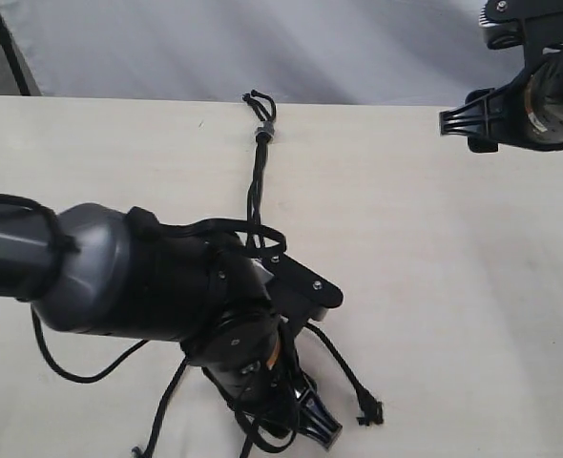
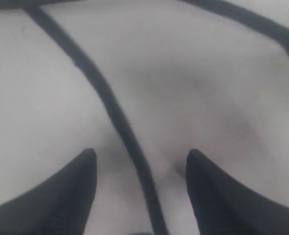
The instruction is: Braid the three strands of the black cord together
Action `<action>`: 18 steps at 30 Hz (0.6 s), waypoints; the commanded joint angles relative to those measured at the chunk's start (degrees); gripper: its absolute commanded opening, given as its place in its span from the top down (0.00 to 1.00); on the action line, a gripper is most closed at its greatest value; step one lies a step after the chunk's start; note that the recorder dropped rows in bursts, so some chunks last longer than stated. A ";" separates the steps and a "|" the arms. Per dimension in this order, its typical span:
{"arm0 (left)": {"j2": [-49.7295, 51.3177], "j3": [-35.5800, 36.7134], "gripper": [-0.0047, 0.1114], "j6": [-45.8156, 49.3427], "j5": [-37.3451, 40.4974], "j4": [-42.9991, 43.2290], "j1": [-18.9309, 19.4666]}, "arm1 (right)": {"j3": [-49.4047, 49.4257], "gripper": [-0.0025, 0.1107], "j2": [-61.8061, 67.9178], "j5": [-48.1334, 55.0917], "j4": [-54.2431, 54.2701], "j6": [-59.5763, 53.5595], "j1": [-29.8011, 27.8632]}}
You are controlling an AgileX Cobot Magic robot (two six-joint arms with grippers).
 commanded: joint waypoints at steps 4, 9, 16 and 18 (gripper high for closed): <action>3.38 -2.29 0.51 5.82 2.85 -4.44 -0.31 | 0.28 0.36 0.08 -2.32 0.53 -0.68 -1.16; 3.52 -2.29 0.79 7.97 3.37 -4.54 -0.31 | 0.28 0.36 0.08 -2.53 0.53 -0.68 -1.16; 1.87 -3.24 0.95 12.48 5.94 -2.42 -0.10 | 0.28 0.36 0.08 -2.51 0.92 -0.68 -1.16; 0.41 -3.90 0.95 11.22 7.45 1.64 0.14 | 0.28 0.36 0.08 -2.51 1.02 -1.12 -1.16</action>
